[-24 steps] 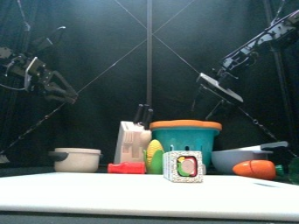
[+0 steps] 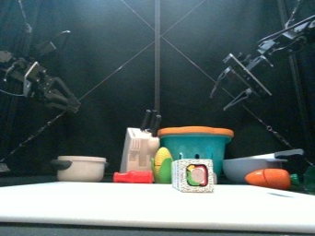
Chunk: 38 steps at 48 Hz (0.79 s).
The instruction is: Grab cleaver
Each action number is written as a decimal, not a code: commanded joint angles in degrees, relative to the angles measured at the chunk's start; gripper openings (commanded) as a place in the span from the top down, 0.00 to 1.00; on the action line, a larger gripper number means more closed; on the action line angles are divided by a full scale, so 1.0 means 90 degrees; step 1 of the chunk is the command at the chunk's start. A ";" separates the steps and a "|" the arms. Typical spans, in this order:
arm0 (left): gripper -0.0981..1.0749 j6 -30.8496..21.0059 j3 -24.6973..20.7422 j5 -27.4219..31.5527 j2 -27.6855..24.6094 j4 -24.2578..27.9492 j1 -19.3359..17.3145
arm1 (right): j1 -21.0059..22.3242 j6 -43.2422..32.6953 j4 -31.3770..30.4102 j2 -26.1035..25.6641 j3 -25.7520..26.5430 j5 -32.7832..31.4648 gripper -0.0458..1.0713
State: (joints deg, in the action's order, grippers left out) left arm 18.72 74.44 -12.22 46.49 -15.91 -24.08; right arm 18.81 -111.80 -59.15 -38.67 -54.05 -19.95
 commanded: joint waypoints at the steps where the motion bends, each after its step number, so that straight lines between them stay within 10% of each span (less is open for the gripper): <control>1: 0.19 0.0010 -0.0059 -0.0020 -0.0020 0.0059 0.0098 | -0.0537 0.0020 0.0137 -0.0127 0.0029 0.0049 0.14; 23: 0.19 0.0020 0.0020 -0.0264 -0.0020 0.1338 0.1025 | -0.2285 0.0039 0.0488 0.0137 -0.0117 -0.0098 0.15; 38: 0.19 -0.0020 0.0107 -0.0693 -0.0059 0.1904 0.1484 | -0.2705 0.0068 0.1982 -0.0059 -0.0303 -0.1250 0.15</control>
State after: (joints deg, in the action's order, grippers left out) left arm 18.63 76.03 -17.23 46.23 1.32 -10.90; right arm -4.57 -111.27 -43.77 -38.41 -57.30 -27.86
